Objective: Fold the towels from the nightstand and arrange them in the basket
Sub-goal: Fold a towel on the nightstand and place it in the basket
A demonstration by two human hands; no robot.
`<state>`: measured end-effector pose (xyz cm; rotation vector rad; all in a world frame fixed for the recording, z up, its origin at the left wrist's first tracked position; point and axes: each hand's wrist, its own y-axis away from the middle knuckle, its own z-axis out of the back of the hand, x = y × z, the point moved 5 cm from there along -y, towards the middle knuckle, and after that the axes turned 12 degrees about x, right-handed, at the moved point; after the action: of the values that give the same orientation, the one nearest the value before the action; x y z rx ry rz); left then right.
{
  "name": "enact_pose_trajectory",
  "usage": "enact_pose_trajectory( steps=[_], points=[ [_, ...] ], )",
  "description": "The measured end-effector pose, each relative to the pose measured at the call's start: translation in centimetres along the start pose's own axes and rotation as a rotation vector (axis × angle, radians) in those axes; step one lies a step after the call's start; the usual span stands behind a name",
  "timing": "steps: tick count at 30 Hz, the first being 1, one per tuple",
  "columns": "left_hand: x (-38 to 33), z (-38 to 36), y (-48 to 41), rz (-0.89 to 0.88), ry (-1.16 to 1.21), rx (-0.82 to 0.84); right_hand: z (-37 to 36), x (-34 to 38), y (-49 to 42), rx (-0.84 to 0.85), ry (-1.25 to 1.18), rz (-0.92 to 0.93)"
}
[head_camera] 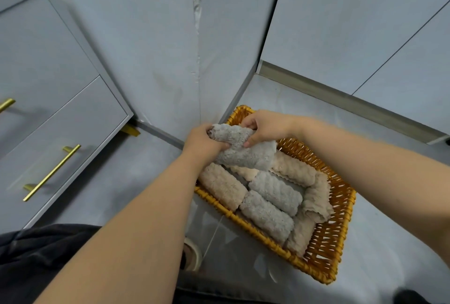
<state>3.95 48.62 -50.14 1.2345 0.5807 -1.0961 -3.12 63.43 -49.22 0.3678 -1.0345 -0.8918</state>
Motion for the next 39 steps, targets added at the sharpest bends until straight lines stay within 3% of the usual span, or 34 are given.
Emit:
enact_pose_trajectory(
  steps=[5, 12, 17, 20, 23, 27, 29, 35, 39],
  points=[
    [1.8, -0.3, -0.7, 0.073, -0.013, 0.070, -1.4, -2.0, -1.1, -0.021, -0.145, -0.036],
    [5.2, 1.5, -0.7, 0.226, -0.552, 0.051, -8.0, -6.4, -4.4, -0.006, -0.515, -0.234],
    [6.4, 2.0, -1.1, 0.274, -0.553, 0.064, -12.5, -6.5, -7.5, 0.074, -0.634, -0.339],
    [7.7, 1.7, -1.5, 0.317, -0.561, 0.143, -13.2, -6.2, -8.3, -0.078, -0.461, -0.334],
    [8.2, 1.1, -1.9, 0.330, -0.551, 0.197, -13.7, -4.7, -7.9, -0.269, -0.113, -0.319],
    [8.1, 0.4, -2.6, 0.311, -0.525, 0.213, -14.4, -2.5, -7.4, -0.551, 0.450, 0.087],
    [8.1, 0.2, -2.8, 0.307, -0.528, 0.219, -15.3, -2.6, -7.4, -0.506, 0.602, 0.198],
    [8.1, -0.1, -3.1, 0.306, -0.608, 0.243, -18.3, -5.0, -7.8, -0.009, 0.657, 0.081],
    [8.2, -0.4, -3.0, 0.290, -0.669, 0.267, -19.4, -5.7, -8.4, 0.113, 0.730, 0.042]
  ],
)
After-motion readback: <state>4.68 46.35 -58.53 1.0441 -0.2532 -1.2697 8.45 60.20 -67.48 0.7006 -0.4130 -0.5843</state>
